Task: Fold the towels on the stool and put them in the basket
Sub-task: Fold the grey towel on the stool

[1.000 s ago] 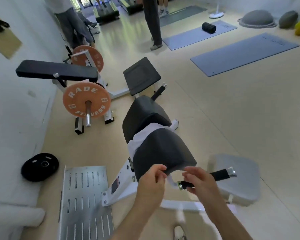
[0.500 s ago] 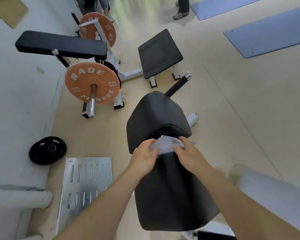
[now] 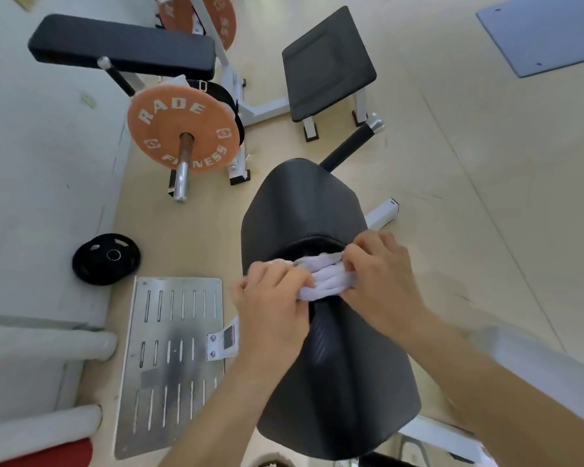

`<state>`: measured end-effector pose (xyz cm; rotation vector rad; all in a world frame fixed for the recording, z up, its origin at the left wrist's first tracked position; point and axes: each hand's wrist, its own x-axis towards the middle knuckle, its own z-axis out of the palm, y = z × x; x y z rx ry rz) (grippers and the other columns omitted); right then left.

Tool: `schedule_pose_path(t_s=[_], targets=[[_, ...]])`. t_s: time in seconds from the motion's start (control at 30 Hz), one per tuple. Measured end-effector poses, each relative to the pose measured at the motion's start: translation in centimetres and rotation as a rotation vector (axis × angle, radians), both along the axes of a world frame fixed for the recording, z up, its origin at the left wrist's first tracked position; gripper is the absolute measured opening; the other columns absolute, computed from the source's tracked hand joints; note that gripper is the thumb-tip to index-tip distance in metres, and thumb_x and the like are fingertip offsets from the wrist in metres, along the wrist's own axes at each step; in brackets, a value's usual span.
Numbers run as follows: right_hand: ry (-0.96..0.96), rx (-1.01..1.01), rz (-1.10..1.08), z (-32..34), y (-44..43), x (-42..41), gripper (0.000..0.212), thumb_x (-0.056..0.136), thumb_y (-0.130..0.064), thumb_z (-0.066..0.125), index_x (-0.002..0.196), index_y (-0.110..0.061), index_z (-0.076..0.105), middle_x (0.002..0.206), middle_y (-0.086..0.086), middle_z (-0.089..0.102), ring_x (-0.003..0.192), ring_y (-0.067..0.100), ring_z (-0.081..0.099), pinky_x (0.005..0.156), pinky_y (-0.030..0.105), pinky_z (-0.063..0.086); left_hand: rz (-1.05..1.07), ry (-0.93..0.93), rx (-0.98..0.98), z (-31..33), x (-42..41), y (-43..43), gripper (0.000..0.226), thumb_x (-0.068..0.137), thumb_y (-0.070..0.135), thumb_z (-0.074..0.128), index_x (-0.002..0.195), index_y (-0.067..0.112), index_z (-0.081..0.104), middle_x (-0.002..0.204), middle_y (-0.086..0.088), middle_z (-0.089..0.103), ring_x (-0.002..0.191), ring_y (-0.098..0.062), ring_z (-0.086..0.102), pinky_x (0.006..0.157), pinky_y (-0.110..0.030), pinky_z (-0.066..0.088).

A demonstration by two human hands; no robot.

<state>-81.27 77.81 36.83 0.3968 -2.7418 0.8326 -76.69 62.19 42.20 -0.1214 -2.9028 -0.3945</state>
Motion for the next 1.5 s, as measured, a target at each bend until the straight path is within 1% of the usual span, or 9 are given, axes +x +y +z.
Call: schedule_pose_path(t_s=[0.1,0.27,0.37,0.53,0.7,0.87,1.0,1.2,1.5], targets=[[-0.215,-0.107,0.308,0.5,1.6,2.4,0.019,0.066,-0.027,0.067,0.071,-0.018,0.051,0.086,-0.002,0.056,0.076,0.018,0.050,0.064,0.031,0.046,0.120,-0.275,-0.021,1.5,3.7,-0.3,0.025,0.073,0.026,0.061,0.094,0.037,0.052,0.075,0.015,0.057,0.078,-0.013,0.050,0.074,-0.032,0.030],[-0.950,-0.470,0.392,1.1,3.7,2.6,0.048,0.082,-0.049,0.065,0.123,-0.047,0.039,0.118,-0.014,0.044,0.089,-0.005,0.048,0.080,0.018,0.040,0.226,-0.706,0.260,2.2,6.2,-0.7,0.039,0.084,0.041,0.052,0.120,0.051,0.044,0.074,0.013,0.062,0.077,-0.008,0.059,0.073,-0.028,0.048],[-0.780,-0.312,0.354,1.0,3.2,2.8,0.048,0.089,-0.033,0.060,0.132,-0.038,0.041,0.107,-0.003,0.050,0.085,0.003,0.047,0.082,0.021,0.037,0.210,-0.660,0.194,1.7,5.7,-1.0,0.017,0.084,0.044,0.055,0.100,0.044,0.052,0.066,0.012,0.060,0.069,-0.007,0.057,0.067,-0.028,0.048],[-0.557,-0.094,0.284,1.8,2.2,3.8,0.011,0.086,-0.024,0.061,0.080,-0.027,0.052,0.072,-0.010,0.046,0.067,0.008,0.044,0.066,0.024,0.034,0.099,-0.521,0.049,1.6,5.3,-0.8,0.017,0.079,0.054,0.061,0.080,0.037,0.062,0.078,0.014,0.052,0.079,-0.003,0.048,0.061,-0.022,0.034],[-0.188,0.088,0.459,5.5,2.3,4.4,0.017,0.085,-0.026,0.052,0.072,-0.015,0.056,0.078,0.000,0.057,0.072,0.021,0.052,0.057,0.022,0.036,0.079,-0.471,0.245,1.9,5.0,-0.3,0.028,0.084,0.037,0.066,0.106,0.036,0.049,0.099,0.018,0.054,0.085,-0.003,0.054,0.072,-0.011,0.039],[-0.330,0.021,0.551,12.0,2.1,4.7,0.024,0.094,-0.039,0.044,0.081,-0.019,0.040,0.059,-0.007,0.040,0.053,0.012,0.038,0.048,0.020,0.028,0.112,-0.388,0.347,5.1,6.5,-0.1,0.024,0.083,0.040,0.063,0.068,0.022,0.056,0.067,0.005,0.056,0.062,-0.011,0.052,0.058,-0.017,0.038],[-0.605,-0.334,0.549,18.3,1.8,4.7,0.023,0.084,-0.037,0.068,0.071,-0.025,0.053,0.053,-0.013,0.048,0.052,0.002,0.043,0.049,0.013,0.037,0.142,-0.321,0.708,11.7,8.2,-0.8,0.032,0.078,0.024,0.068,0.059,0.005,0.049,0.053,0.003,0.039,0.052,-0.010,0.035,0.048,-0.022,0.030],[-0.860,-0.261,0.753,26.9,2.0,7.9,0.011,0.085,-0.029,0.068,0.088,-0.018,0.070,0.075,-0.001,0.066,0.069,0.007,0.058,0.061,0.020,0.047,0.089,-0.283,0.915,20.8,12.5,-0.9,0.032,0.076,0.015,0.070,0.059,0.005,0.045,0.052,0.006,0.037,0.049,-0.008,0.035,0.045,-0.017,0.031],[-0.229,0.089,0.446,32.6,-2.3,20.3,0.035,0.082,0.001,0.046,0.056,-0.022,0.043,0.057,-0.003,0.049,0.058,0.012,0.044,0.052,0.022,0.030,-0.158,-0.232,1.187,31.2,26.1,-6.1,0.016,0.076,0.014,0.065,0.061,0.019,0.063,0.056,0.004,0.061,0.050,-0.008,0.054,0.050,-0.016,0.041]])
